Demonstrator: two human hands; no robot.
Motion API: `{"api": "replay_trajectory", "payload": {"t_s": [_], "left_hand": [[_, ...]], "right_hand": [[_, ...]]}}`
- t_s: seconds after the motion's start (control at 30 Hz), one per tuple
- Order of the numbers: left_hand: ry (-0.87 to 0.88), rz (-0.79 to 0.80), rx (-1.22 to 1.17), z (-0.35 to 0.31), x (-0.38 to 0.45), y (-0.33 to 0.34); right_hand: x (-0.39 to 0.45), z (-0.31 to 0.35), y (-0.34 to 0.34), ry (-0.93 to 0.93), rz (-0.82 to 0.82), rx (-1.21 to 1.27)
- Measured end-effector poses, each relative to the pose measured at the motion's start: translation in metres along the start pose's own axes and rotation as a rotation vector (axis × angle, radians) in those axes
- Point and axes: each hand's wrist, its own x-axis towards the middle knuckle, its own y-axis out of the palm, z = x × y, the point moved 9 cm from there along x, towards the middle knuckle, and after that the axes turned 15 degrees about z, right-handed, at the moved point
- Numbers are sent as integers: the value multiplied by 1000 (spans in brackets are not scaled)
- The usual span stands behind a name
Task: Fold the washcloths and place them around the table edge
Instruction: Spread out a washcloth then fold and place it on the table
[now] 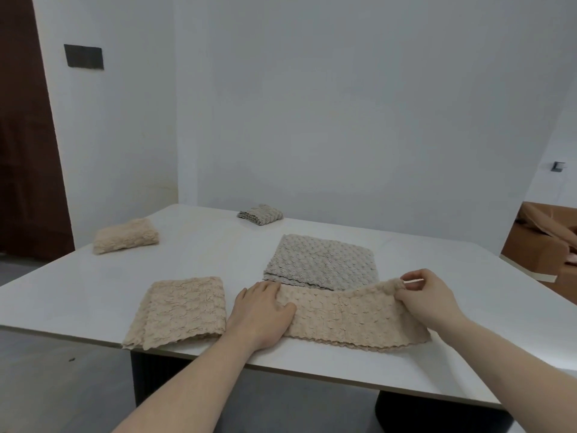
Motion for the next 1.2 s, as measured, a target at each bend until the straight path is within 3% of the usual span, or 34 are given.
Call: {"api": "replay_trajectory", "payload": {"t_s": [0.3, 0.63, 0.7, 0.8, 0.87, 1.07, 1.2], "left_hand": [[55, -111, -269, 6, -6, -14], [104, -176, -359, 8, -3, -21], [121, -182, -387, 7, -6, -21], [119, -182, -412, 6, -8, -21], [124, -193, -417, 6, -7, -22], [115, -227, -553, 15, -4, -23], [80, -254, -593, 21, -5, -23]], "right_hand": [[11, 68, 43, -72, 121, 197], [-8, 101, 138, -118, 435, 403], [-12, 99, 138, -197, 381, 354], [-22, 95, 112, -390, 110, 80], [-31, 81, 100, -427, 16, 8], [-33, 43, 92, -457, -27, 18], [-26, 39, 104, -459, 48, -39]]}}
